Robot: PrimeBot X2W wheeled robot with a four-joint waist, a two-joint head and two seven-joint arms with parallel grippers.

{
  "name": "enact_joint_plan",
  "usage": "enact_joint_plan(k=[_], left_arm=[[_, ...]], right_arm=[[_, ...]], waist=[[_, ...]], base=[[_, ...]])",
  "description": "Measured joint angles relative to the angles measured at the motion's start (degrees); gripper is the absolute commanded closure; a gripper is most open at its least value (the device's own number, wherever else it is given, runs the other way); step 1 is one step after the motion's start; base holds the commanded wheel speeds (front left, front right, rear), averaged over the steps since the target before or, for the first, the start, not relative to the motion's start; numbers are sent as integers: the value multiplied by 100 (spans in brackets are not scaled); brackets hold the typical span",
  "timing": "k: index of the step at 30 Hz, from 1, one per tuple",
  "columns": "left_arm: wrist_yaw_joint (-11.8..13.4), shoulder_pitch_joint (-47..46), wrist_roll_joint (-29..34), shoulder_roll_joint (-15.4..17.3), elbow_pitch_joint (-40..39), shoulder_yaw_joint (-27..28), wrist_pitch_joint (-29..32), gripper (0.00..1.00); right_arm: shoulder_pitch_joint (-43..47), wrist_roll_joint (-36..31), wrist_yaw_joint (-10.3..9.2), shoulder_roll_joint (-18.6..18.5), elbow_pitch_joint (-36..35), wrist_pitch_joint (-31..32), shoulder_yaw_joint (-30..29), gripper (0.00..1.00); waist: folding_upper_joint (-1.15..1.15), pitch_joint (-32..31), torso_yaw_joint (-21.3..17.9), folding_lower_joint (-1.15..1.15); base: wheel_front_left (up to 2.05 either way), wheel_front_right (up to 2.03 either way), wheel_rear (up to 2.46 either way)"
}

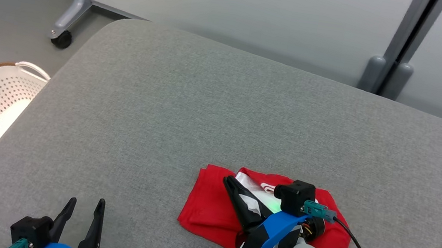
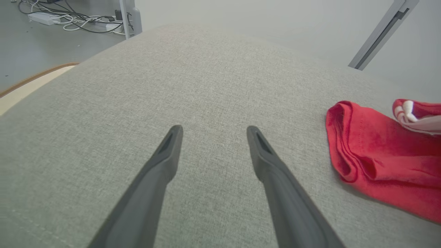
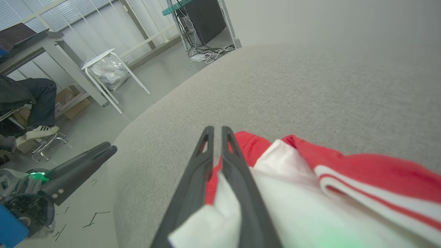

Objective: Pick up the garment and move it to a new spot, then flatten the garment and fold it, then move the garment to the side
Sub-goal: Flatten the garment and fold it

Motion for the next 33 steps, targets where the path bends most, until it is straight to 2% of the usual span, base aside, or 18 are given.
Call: enact_joint_plan(k=[7,8,9,10,13,16,17,18,27,33], left_arm=[[0,-43,-43,51,31,-99,0,0],[0,-43,-43,57,33,-98,0,0],[0,-43,-43,58,36,-78,0,0],[0,-43,-43,58,37,-53,0,0],[0,-42,-41,65,30,-9,0,0],[0,-37,-20,56,-3,67,1,0],[0,-33,11,51,-49,159,1,0],[0,-33,11,51,-49,159,1,0],[0,18,294,-43,-299,568,0,0],[0,158,552,-108,-447,914,0,0]], right_arm=[[-196,300,0,0,8,1,320,100],[-205,365,0,-1,-48,1,355,89],[-215,421,0,1,-137,0,365,58],[-228,479,0,2,-246,0,353,0],[-252,488,0,14,-411,1,245,0],[-260,358,0,7,-622,-1,-143,0],[-229,97,0,10,-748,0,-525,0],[-229,97,0,10,-748,0,-525,0],[614,-1578,0,0,-1152,0,-2670,0],[1396,-2257,0,-2,-1383,0,-3459,0]], waist=[[0,85,304,0],[0,92,313,0],[0,93,307,0],[0,96,283,0],[0,100,209,0],[0,108,31,0],[0,109,-114,0],[0,109,-114,0],[0,19,-898,0],[0,-77,-1423,0]], base=[[0,0,0],[0,0,0],[0,0,0],[0,0,0],[0,0,0],[0,0,0],[0,0,0],[0,0,0],[0,0,0],[0,0,0]])
